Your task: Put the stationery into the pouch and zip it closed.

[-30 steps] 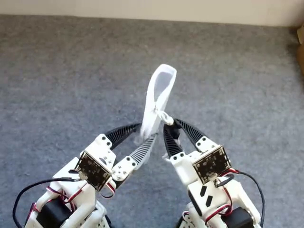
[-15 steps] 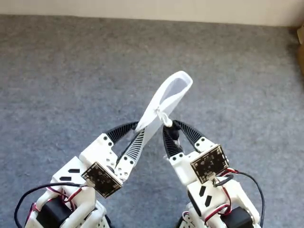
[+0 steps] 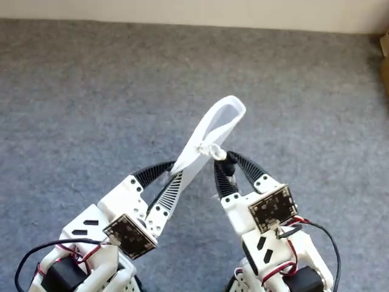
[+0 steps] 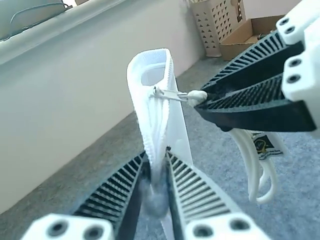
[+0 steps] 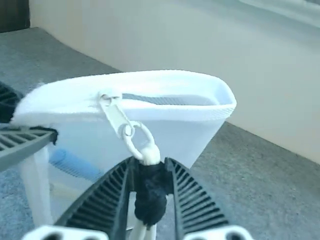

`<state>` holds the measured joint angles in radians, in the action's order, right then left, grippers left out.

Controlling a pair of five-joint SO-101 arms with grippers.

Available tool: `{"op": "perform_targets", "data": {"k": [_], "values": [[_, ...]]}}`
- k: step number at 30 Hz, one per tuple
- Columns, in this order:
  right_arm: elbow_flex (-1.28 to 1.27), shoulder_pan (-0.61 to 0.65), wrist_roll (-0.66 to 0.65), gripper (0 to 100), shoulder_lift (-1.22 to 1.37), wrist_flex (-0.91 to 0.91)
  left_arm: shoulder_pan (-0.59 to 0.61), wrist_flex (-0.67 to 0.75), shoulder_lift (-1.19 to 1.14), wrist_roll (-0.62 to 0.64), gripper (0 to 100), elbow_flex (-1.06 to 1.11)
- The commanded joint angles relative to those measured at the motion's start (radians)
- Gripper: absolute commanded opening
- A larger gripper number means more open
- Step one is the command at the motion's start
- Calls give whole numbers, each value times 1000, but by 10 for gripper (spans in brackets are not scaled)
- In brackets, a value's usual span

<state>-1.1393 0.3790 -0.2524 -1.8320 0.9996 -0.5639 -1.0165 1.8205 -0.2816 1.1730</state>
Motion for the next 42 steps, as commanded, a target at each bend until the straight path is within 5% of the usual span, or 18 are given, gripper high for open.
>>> {"op": "perform_targets", "data": {"k": [1,12,42], "values": [[31,-99,32,6,-2,-36,13,-32,4,-21,5,-30],[22,-291,77,6,-2,-117,13,-32,4,-21,5,-25],[-68,-512,120,6,-1,-323,12,-89,4,-20,5,-42]]}}
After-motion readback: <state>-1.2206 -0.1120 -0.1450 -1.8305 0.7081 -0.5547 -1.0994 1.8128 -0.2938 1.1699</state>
